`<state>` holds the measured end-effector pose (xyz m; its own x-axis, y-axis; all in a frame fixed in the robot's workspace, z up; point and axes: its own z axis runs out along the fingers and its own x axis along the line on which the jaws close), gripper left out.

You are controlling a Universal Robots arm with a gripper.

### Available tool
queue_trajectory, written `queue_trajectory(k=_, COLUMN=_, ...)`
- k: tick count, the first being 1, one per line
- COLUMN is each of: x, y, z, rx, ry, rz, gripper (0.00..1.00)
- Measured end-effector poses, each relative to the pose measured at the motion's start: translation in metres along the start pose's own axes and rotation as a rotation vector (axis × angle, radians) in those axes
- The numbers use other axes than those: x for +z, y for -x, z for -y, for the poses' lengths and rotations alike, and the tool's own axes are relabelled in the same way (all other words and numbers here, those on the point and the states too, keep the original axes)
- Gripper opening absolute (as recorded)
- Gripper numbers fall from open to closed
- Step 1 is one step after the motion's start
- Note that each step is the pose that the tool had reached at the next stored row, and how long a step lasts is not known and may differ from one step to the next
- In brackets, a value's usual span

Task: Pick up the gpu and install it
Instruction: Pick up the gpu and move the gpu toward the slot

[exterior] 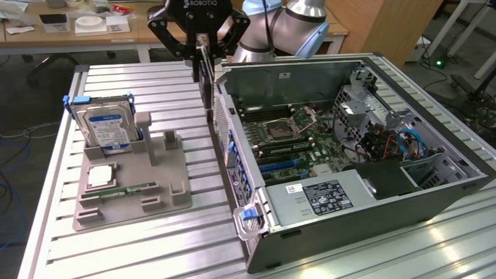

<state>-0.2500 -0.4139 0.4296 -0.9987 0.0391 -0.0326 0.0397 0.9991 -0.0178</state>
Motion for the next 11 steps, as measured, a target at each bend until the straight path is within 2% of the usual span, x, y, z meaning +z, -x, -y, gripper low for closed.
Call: queue_trajectory(k=11, x=0.0004, y=0.013, z=-0.0005, rx=0.000, ry=0.0001, rz=0.0000, gripper=0.28)
